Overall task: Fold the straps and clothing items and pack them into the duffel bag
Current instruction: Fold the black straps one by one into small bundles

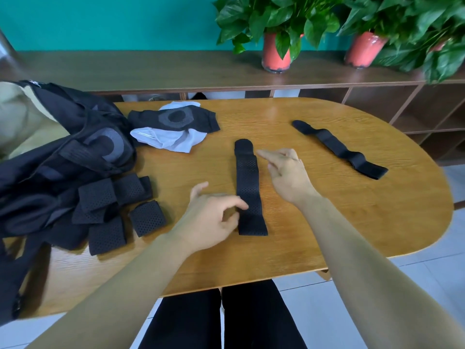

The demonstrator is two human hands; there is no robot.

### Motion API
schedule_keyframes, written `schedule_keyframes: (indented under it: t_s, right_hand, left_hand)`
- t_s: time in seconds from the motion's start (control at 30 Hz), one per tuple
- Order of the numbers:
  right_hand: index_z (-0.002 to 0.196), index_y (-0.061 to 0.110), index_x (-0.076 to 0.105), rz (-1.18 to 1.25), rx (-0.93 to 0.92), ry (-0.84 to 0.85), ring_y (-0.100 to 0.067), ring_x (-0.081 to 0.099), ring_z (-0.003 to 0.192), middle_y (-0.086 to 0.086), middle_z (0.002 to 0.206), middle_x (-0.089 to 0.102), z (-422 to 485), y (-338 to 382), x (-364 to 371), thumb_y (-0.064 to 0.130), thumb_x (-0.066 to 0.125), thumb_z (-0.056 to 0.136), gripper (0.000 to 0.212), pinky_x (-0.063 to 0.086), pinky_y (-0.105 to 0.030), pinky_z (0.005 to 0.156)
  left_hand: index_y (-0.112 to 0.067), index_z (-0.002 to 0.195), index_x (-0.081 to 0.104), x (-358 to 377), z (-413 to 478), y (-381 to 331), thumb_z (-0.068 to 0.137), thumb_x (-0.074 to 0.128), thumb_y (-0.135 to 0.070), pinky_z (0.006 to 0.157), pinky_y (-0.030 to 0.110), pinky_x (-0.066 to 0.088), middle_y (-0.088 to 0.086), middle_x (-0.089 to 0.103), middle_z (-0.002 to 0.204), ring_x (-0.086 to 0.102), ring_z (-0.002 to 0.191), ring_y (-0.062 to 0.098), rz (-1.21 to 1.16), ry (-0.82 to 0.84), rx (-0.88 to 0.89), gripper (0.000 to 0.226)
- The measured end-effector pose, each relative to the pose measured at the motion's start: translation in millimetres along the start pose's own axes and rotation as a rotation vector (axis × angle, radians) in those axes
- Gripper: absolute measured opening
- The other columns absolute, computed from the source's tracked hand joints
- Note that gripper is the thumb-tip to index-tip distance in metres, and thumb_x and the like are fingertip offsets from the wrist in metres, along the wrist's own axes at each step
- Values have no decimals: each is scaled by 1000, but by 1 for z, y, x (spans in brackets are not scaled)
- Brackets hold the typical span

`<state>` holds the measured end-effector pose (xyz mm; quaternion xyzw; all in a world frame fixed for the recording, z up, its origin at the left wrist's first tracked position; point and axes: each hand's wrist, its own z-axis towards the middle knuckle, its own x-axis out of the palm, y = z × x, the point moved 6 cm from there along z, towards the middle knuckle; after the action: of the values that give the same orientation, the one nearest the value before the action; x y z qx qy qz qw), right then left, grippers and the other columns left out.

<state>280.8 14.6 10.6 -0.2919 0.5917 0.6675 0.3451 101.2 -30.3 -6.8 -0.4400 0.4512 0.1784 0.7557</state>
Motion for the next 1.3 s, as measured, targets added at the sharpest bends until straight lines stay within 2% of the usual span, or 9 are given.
schedule_keyframes:
  t_s: [0.13,0.27,0.33,0.43,0.6,0.73,0.93,1.07,1.3]
  right_hand:
    - [129,34,55,158,46,-6,-12,51,108,0,128,43,-45,-12,-7,-1,45,91,54,47,-31,95]
    - [127,33,57,274,60,65,0,44,120,6,125,45,-87,-17,8,-12,47,79,67,39,-28,107]
    - [128,31,56,313,64,96,9,44,118,8,124,48,-99,-19,18,-13,48,76,69,35,-27,109]
    - [128,33,55,320,98,92,16,40,116,16,119,55,-105,-23,31,-5,58,78,63,32,-27,110]
    - [114,31,66,281,138,-115,-4,45,113,25,86,59,-103,-15,33,20,69,84,32,37,-35,104]
    - [102,23,72,223,207,-216,-13,51,104,27,75,46,-101,-6,34,29,67,86,17,42,-38,94]
    - [96,22,73,100,290,-271,-16,48,102,23,67,43,-94,-3,43,34,63,88,17,44,-38,85]
    - [92,21,75,52,301,-339,-16,48,100,5,78,67,-93,-4,47,33,66,87,16,43,-34,82]
    - [94,20,75,36,305,-385,-17,49,102,2,80,68,-94,-7,50,31,68,85,16,39,-33,84]
  left_hand:
    - [-39,123,57,-1,-12,2,84,57,-11,117,30,1,-11,66,71,55,73,-10,-39,56,-114,48]
    - [-40,136,44,19,-20,-4,79,58,-15,112,23,-2,-22,54,130,39,123,-11,-33,132,-82,64]
    - [-38,137,43,26,-19,-4,81,59,-17,110,23,2,-23,51,133,37,127,-8,-13,114,-90,63]
    - [-36,131,52,27,-17,-2,86,62,-24,104,22,10,-21,59,124,48,119,-5,-43,0,-141,48]
    - [-31,99,62,23,-16,0,92,58,-35,93,28,24,-13,69,90,63,90,11,-12,-151,-215,9]
    - [-26,70,49,25,-16,4,88,66,-27,79,45,50,-8,68,68,66,68,15,-60,-233,-245,24]
    - [-20,92,67,27,-8,6,86,65,-28,70,38,53,-7,68,74,64,68,14,-28,-229,-270,10]
    - [-18,125,62,24,-5,7,87,67,-27,85,33,53,-3,72,100,68,89,14,-28,-199,-293,39]
    - [-15,130,57,26,2,8,92,62,-30,92,38,49,0,70,108,66,97,19,58,-133,-301,41]
